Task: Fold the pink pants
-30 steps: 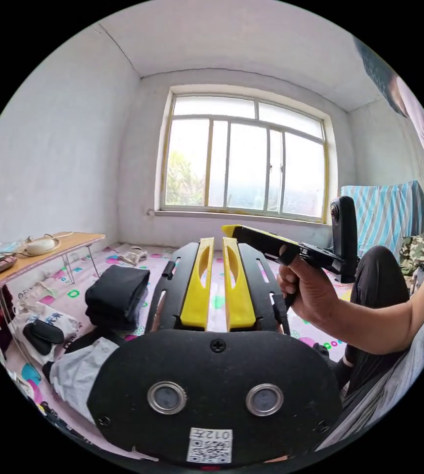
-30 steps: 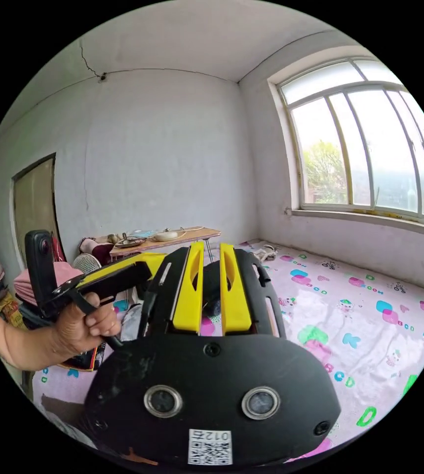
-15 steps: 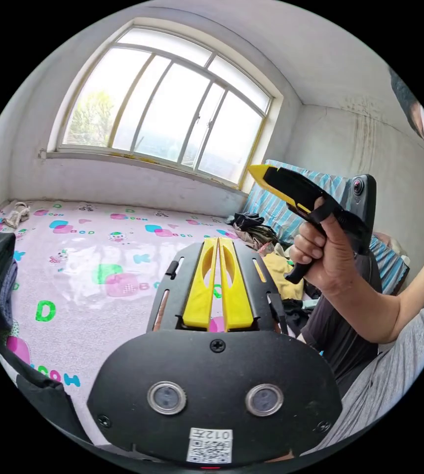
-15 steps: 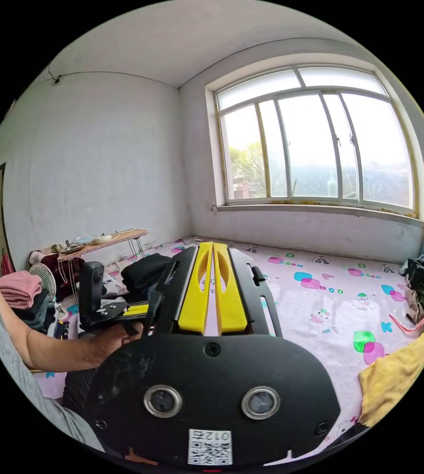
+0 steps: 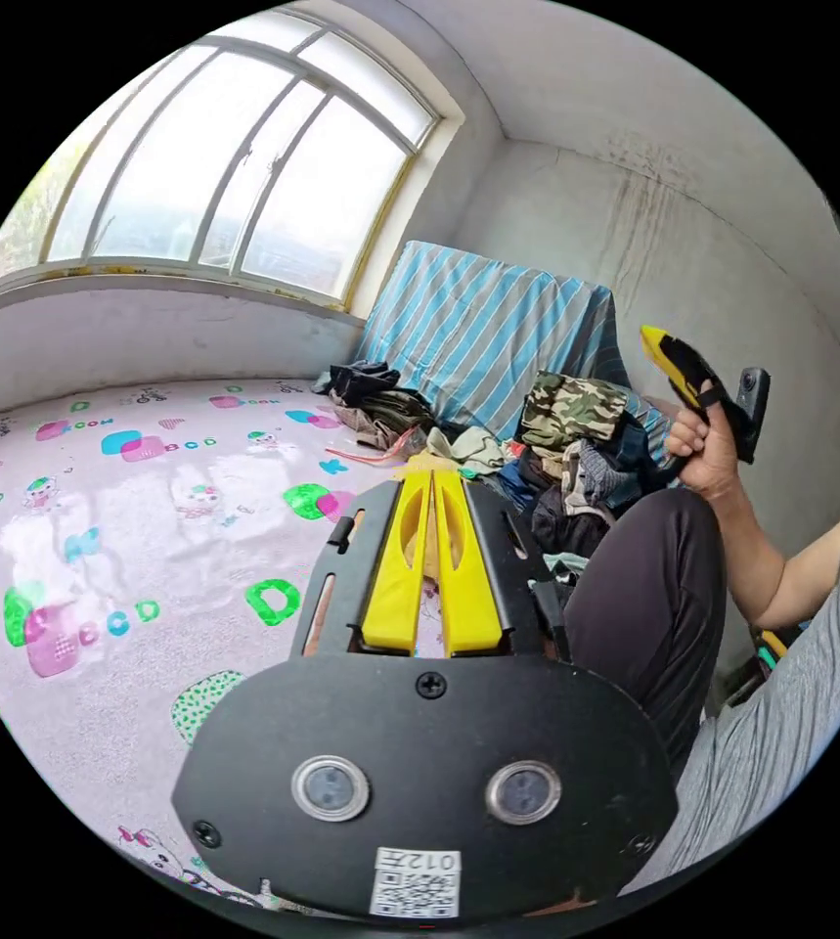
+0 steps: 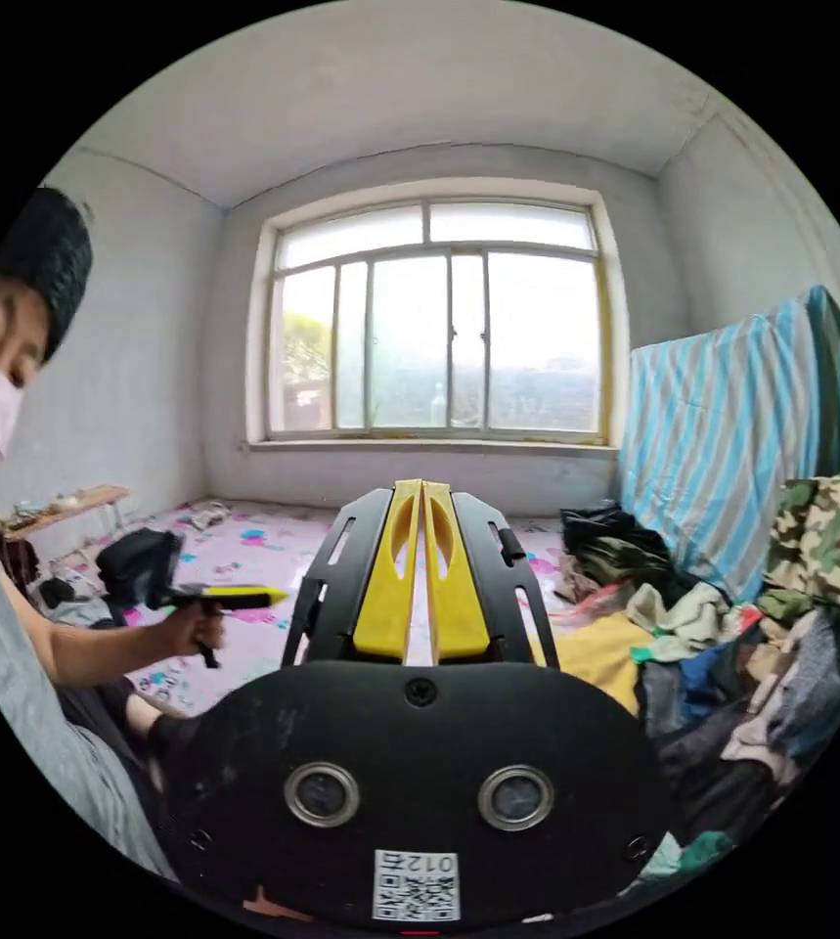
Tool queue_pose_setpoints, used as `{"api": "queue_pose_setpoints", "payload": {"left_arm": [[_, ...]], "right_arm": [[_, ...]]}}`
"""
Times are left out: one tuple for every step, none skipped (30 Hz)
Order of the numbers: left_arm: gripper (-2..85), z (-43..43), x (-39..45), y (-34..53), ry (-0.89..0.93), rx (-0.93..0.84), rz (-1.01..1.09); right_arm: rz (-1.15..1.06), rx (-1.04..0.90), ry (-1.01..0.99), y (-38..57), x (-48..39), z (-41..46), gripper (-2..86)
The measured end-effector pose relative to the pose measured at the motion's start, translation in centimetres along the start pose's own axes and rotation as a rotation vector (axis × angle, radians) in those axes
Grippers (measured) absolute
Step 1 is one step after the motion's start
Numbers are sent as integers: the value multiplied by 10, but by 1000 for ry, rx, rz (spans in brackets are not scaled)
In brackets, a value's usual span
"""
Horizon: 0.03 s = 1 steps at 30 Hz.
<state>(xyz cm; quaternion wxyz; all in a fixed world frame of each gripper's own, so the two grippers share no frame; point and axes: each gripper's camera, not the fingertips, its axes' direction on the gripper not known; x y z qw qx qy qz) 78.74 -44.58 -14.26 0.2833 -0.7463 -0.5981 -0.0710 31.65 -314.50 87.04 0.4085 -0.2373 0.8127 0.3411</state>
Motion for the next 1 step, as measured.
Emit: {"api": "queue_pose_setpoints", "payload": {"left_arm": [[6,11,-2,-6,21,-13,4]], "right_arm": [[-11,-79,156,7,22,-6,-7]]}}
